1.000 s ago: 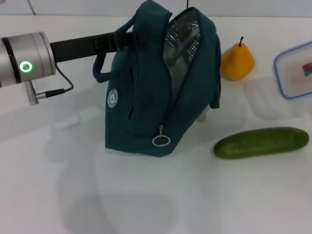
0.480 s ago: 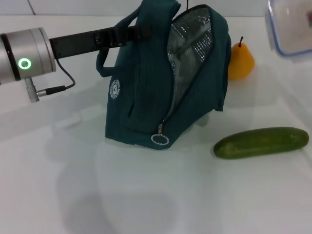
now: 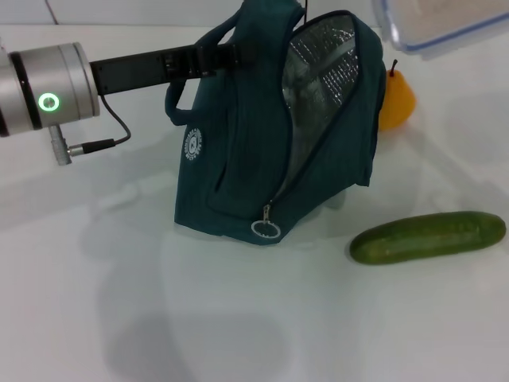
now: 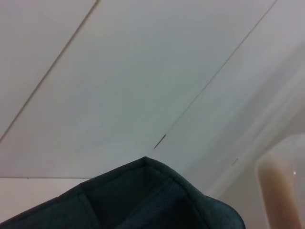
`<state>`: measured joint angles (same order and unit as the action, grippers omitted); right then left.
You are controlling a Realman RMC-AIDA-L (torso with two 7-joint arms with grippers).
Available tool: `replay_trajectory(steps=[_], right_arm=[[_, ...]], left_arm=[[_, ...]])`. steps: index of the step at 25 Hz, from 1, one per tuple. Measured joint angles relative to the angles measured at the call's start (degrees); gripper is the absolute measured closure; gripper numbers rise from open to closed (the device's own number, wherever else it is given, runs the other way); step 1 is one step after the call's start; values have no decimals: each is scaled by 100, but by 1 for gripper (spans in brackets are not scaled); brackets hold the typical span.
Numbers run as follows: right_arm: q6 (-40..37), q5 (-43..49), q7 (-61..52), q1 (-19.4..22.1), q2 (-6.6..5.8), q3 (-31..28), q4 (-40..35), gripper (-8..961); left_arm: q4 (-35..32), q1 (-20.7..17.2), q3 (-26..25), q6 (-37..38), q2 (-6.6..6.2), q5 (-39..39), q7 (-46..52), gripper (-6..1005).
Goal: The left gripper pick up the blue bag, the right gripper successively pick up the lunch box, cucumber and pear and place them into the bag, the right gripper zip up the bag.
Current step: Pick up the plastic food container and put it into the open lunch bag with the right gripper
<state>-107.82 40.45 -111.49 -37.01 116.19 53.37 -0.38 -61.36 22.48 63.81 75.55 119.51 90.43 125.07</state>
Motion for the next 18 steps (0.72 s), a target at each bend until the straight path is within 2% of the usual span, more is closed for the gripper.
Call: replay_trajectory(steps=[8,18], right_arm=[[870,16,169,-373,0,737,21,844],[1584,17,322,-407,0,1216,-6,842]], left_arm=[[5,13,0,107,9,-42,-93,955],[130,41,-9,138,7,-196,-191,954]])
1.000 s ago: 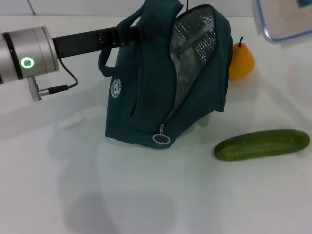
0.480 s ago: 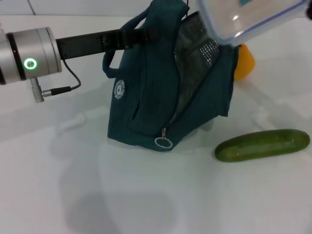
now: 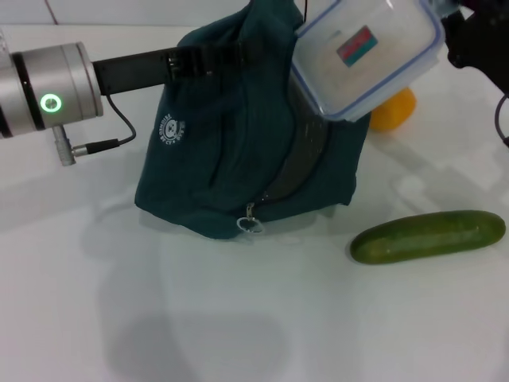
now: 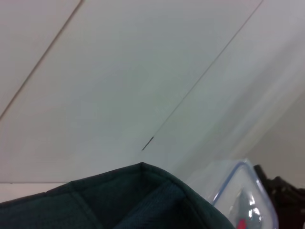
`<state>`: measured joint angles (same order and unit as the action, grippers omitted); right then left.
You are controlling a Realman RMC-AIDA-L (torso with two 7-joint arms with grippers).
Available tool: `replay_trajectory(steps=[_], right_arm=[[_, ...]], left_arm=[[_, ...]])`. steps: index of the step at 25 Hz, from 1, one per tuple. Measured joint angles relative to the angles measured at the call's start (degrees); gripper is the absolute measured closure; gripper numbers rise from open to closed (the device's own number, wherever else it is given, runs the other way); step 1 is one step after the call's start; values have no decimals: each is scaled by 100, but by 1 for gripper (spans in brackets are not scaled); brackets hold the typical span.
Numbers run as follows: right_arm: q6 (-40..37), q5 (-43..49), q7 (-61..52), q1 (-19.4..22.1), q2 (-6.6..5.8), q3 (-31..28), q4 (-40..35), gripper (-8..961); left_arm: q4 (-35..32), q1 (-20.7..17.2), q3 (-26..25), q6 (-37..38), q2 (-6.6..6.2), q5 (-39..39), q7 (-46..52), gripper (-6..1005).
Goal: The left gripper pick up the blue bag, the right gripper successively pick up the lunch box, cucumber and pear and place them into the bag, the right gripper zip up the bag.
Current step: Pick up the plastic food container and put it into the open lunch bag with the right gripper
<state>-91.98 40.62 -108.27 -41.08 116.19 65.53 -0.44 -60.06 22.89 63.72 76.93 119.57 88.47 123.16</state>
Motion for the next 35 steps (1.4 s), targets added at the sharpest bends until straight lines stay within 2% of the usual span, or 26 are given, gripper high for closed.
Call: replay_trajectory(steps=[12,24,31,35], right_arm=[[171,8,15,-98,0,126,-34,840],[354,50,-3,-387,0,295,-36,838],[610,77,-36,-433,0,617,-36,837],[619,78,-89,-462,0,643,-85,836]], left_arm=[[175,164,4,209,0,-112,-56,954],[210,195,7,295,2,-247,-87,955],[971,532,-39,294,-9,-385,-404,955],[1012,564,-43,295,-15,-386,-431,955]])
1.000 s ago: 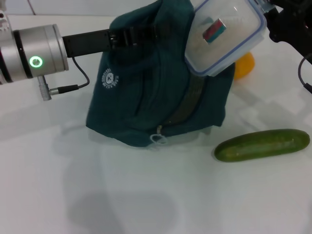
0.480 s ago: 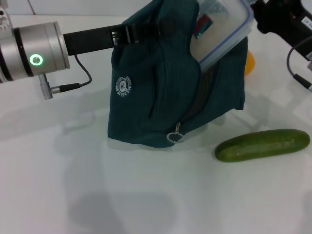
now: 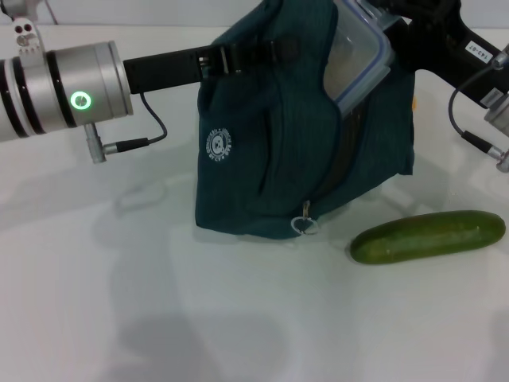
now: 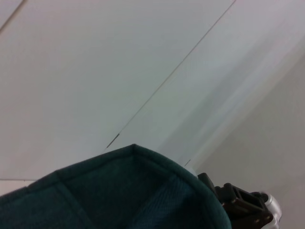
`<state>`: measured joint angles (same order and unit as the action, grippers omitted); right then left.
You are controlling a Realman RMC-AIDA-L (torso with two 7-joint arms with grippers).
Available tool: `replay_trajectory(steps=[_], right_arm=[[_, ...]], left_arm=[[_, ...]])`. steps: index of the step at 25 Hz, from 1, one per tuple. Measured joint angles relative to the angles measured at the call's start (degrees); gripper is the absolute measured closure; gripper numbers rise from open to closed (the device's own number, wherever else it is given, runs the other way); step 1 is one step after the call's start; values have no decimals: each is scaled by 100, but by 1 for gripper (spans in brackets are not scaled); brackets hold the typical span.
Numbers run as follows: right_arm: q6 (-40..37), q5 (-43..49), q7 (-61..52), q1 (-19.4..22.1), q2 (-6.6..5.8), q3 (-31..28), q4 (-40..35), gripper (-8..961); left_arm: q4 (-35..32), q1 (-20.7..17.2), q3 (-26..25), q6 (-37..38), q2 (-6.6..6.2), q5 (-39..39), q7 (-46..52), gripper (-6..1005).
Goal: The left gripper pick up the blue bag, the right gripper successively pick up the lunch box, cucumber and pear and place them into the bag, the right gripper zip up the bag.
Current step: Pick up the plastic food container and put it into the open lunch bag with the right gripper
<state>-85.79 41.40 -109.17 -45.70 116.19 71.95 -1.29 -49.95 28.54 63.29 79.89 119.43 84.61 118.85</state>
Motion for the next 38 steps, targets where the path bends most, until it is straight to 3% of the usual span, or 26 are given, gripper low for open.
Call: replay_trajectory(steps=[11,19,38], right_arm=[[453,0,-93,-150,0,515,-94,835],[883,-66,-307,6,0,1090,-671,833],[994,-83,-387,27,0,1143,-764,830]], left_arm=[[-3,63,-21,1,-7,-142,-102,955],[23,36,-134,0,-15,-140,-155,954],[38,15,-158,0,-15,-144,-202,954]])
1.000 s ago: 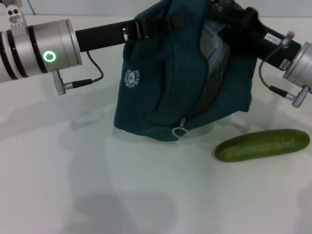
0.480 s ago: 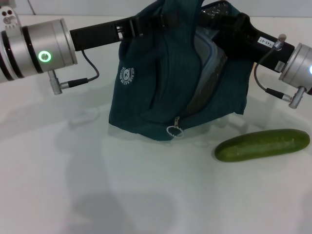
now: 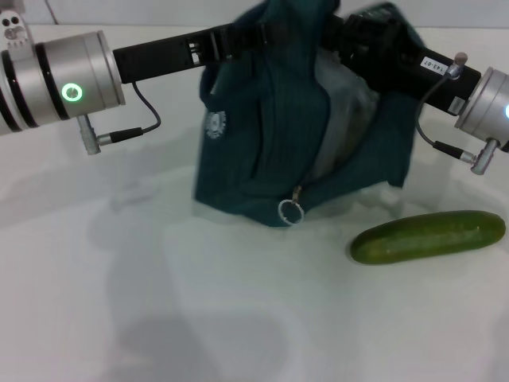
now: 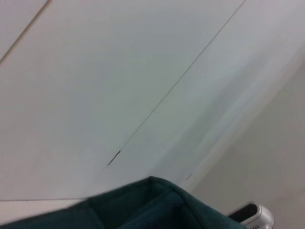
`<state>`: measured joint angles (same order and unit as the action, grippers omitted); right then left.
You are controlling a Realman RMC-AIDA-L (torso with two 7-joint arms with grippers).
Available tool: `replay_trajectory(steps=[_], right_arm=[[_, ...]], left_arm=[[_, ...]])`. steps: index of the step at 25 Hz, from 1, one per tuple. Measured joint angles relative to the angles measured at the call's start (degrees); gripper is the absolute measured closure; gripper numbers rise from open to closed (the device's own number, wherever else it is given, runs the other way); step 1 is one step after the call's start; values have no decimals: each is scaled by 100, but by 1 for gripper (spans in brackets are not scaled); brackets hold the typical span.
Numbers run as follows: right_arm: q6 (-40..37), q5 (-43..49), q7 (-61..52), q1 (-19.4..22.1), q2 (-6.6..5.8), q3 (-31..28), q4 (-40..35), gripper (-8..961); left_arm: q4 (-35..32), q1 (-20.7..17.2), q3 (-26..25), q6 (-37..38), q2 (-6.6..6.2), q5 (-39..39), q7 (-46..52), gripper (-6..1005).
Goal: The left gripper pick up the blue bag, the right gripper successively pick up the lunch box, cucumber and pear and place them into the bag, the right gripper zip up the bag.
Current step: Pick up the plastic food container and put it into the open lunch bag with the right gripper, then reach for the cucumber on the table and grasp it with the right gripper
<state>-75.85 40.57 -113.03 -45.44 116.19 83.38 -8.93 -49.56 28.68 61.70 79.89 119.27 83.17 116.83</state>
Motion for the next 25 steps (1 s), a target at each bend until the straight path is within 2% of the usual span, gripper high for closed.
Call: replay_trajectory(steps=[7,13,25], right_arm=[[-2,-44,-91,93,0,-1,-4,711],[-16,-199,-137,318,0,1,-124,534],[-587,-278,-97,668,0,-4,-506,531]], left_arm=[[0,-7,0,0,-1,0,-2,955],[7,-44,-14,-30,3,1,-8,955],[18,-90,-169,-130,16,18,-66,954]])
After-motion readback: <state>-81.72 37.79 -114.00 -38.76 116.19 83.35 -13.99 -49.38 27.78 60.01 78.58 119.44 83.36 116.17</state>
